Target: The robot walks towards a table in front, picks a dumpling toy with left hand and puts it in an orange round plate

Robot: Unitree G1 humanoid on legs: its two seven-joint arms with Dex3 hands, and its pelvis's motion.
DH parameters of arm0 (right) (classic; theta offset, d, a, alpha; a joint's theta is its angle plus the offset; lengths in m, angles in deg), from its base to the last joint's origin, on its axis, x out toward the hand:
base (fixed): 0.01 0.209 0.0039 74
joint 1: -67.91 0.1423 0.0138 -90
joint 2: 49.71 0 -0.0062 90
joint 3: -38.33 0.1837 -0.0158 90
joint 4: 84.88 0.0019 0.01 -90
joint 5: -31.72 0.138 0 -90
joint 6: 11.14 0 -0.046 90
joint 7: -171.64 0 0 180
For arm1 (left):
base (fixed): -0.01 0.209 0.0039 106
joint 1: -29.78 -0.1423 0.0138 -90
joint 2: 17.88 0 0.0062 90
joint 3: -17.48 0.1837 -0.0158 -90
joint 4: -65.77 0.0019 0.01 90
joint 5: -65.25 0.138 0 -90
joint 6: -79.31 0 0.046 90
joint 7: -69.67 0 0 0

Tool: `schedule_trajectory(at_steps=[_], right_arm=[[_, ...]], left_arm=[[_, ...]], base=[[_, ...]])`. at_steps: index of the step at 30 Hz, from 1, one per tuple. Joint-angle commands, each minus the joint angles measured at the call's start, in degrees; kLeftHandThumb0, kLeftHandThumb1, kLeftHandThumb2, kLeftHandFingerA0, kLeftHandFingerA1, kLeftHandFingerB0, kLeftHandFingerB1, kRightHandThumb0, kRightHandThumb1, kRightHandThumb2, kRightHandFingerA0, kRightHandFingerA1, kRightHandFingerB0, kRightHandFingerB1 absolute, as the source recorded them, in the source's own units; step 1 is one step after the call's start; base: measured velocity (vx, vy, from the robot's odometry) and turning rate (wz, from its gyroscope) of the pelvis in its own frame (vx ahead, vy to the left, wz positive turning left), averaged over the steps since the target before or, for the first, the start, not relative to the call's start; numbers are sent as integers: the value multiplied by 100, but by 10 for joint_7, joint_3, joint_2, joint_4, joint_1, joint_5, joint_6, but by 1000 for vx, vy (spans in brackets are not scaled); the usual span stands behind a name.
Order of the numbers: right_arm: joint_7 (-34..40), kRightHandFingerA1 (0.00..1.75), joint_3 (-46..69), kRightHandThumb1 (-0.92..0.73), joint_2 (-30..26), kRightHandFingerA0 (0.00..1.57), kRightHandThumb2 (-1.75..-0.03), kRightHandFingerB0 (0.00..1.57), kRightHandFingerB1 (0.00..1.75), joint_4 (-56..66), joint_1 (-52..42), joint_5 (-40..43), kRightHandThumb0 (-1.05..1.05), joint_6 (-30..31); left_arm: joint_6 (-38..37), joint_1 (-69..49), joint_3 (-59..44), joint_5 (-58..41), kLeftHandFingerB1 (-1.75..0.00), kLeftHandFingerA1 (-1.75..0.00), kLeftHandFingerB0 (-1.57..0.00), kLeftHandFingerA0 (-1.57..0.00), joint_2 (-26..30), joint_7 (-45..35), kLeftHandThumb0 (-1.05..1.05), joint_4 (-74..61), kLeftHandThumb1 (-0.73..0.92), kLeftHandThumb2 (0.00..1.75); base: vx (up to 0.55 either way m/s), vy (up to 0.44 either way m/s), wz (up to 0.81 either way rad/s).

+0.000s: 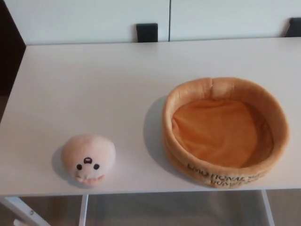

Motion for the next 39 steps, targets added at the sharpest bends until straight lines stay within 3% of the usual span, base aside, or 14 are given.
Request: schedule_trajectory(at_steps=[1, 15, 17, 21, 22, 23, 29, 30, 31, 32, 36, 37, 38, 39], right_arm=[[-4, 61, 3, -59, 1, 63, -83, 33, 45, 1, -6, 1, -46, -1], [-4, 59, 3, -58, -2, 62, -83, 34, 45, -1, -3, -4, -47, 13], [-12, 56, 11, -60, -1, 60, -83, 34, 45, -2, -7, 6, -47, 11], [-9, 52, 10, -68, 2, 67, -61, 38, 33, 0, -11, 4, -38, 9], [-9, 57, 10, -69, 2, 67, -60, 38, 32, 0, -12, 4, -37, 9], [-7, 52, 9, -69, 3, 68, -61, 38, 33, -1, -11, 2, -37, 12], [3, 53, 8, -69, 3, 68, -61, 40, 33, -12, -6, -2, -38, 18], [3, 54, 9, -67, 2, 69, -60, 40, 33, -11, -6, -1, -38, 18], [3, 54, 9, -67, 1, 69, -60, 40, 33, -10, -6, -1, -38, 18], [2, 59, 9, -58, 2, 64, -81, 35, 45, -11, -7, -1, -45, 19], [1, 57, 8, -68, 2, 69, -60, 40, 33, -10, -16, -2, -36, 13], [-1, 61, 8, -68, 2, 69, -61, 39, 33, -8, -20, -1, -38, 9], [-2, 55, 8, -70, 2, 68, -60, 40, 34, -7, -21, -1, -38, 8], [-2, 55, 8, -70, 2, 68, -60, 40, 34, -8, -22, -1, -38, 9]], left_arm=[[-69, -34, -21, -21, -32, -39, -34, -46, 12, -10, -40, -49, 53, 56], [-158, -315, -89, -35, -42, -49, -32, -39, 46, -17, -49, -475, 39, 70], [-279, -432, -127, -86, -42, -46, -34, -37, 64, -42, -53, -599, 39, 69], [-324, -517, -155, -151, -42, -46, -31, -38, 85, -65, -56, -697, 39, 71], [-358, -548, -166, -183, -33, -39, -37, -49, 100, -65, -44, -737, 43, 54], [-377, -579, -187, -206, -41, -45, -34, -40, 104, -63, -55, -782, 37, 69], [-440, -628, -307, -276, -30, -33, -28, -31, 88, -28, -53, -911, 46, 54], [-446, -626, -331, -300, -50, -51, -9, -9, 94, -22, -26, -934, 28, 86], [-453, -622, -354, -322, -50, -51, -9, -9, 99, -16, -26, -954, 28, 86], [-441, -612, -371, -343, -38, -40, -16, -21, 109, -17, -55, -979, 39, 67], [-351, -585, -437, -402, -51, -51, -8, -8, 136, -32, -28, -1065, 24, 84], [-297, -560, -481, -401, -30, -30, -17, -21, 149, -31, -52, -1091, 45, 53], [-264, -537, -503, -406, -50, -51, -6, -6, 166, -31, -27, -1105, 21, 81], [-243, -518, -510, -417, -50, -51, -6, -6, 182, -33, -27, -1114, 21, 81]], base=[[53, 116, -12], [34, 66, 5], [-4, -42, 4], [0, 0, 0], [0, 0, 0], [0, 0, 0], [0, 0, 0], [0, 0, 0], [0, 0, 0], [0, 0, 0], [0, 0, 0], [0, 0, 0], [0, 0, 0], [0, 0, 0]])
